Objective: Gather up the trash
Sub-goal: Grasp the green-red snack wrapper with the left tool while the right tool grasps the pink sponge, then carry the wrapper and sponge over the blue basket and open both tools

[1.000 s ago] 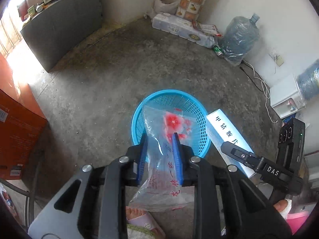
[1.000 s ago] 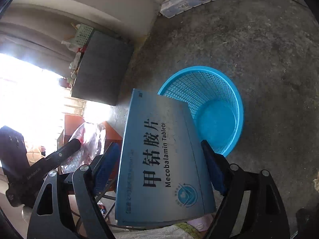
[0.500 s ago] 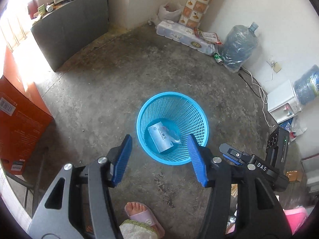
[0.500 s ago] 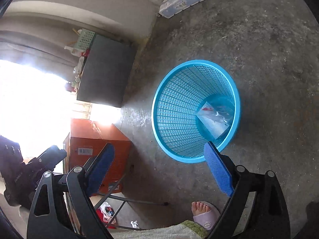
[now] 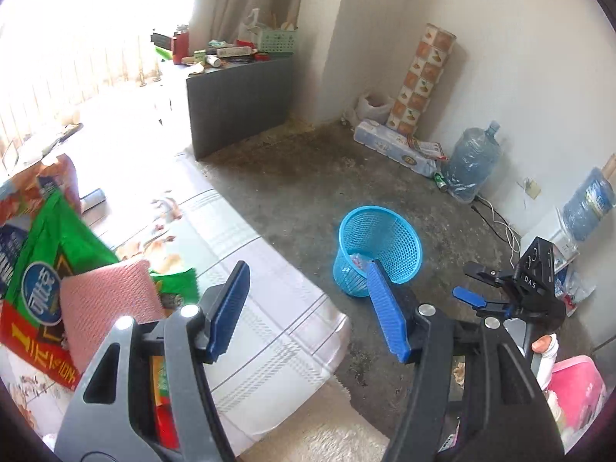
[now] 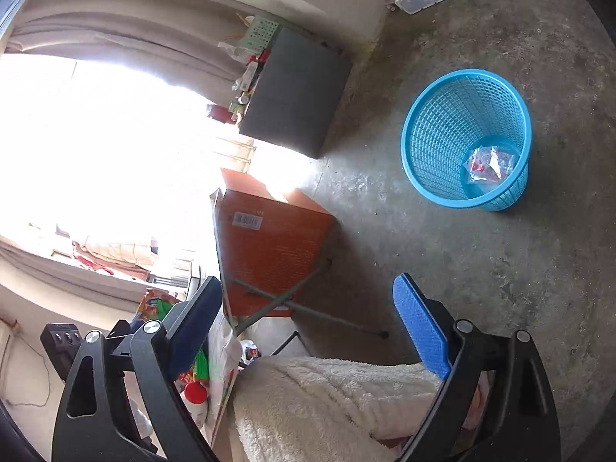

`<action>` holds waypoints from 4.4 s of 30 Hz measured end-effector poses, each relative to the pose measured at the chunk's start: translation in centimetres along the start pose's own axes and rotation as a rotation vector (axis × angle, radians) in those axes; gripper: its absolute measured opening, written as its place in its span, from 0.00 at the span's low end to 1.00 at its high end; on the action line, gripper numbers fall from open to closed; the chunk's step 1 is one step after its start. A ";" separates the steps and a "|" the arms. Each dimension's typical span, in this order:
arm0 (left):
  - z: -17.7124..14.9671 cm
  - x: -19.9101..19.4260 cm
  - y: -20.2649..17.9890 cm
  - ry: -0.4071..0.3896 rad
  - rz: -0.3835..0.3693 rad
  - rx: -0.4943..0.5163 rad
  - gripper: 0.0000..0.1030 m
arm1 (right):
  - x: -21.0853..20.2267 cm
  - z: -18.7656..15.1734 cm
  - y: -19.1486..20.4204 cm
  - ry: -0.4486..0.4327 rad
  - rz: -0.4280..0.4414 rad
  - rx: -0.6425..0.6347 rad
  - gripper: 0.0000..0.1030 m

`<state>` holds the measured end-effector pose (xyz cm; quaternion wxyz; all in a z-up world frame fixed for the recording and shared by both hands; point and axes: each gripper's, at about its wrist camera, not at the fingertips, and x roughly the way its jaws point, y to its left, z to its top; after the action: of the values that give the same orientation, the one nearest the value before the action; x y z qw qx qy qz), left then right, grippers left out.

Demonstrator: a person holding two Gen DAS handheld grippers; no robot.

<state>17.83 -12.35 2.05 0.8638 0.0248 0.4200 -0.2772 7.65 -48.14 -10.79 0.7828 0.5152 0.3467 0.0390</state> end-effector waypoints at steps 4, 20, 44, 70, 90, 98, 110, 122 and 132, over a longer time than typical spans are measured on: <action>-2.4 -4.8 6.8 -0.051 0.087 -0.153 0.58 | 3.0 -2.5 7.5 0.096 -0.012 -0.221 0.86; -7.3 -9.6 22.6 -0.094 0.142 -0.471 0.56 | 18.7 -15.8 33.3 0.374 -0.033 -1.442 0.93; -6.8 -8.0 22.7 -0.121 0.097 -0.406 0.07 | 26.6 -22.3 33.6 0.615 -0.182 -1.773 0.89; -1.2 -14.3 15.1 -0.361 -0.084 -0.186 0.02 | 7.5 -13.5 32.1 0.087 -0.063 -1.245 0.83; 8.1 -6.8 4.8 -0.200 -0.138 -0.053 0.02 | -6.3 -1.0 16.1 -0.267 -0.163 -0.698 0.83; 12.6 5.5 -6.4 0.016 -0.155 0.100 0.02 | -5.0 6.0 5.3 -0.286 -0.189 -0.375 0.83; 10.7 29.9 -18.9 0.255 -0.013 0.293 0.02 | 4.1 14.2 -10.0 -0.153 -0.227 0.005 0.83; 8.8 39.8 -17.6 0.344 0.057 0.203 0.51 | 13.3 18.3 -17.9 -0.044 -0.391 0.131 0.93; 12.8 30.7 -14.8 0.275 -0.008 0.238 0.51 | 8.5 15.3 -16.3 -0.091 -0.336 0.113 0.93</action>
<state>34.69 -42.45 -9.53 0.7879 0.1626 0.4988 -0.3224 18.16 -64.15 -25.14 0.7632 0.4944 0.3936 -0.1352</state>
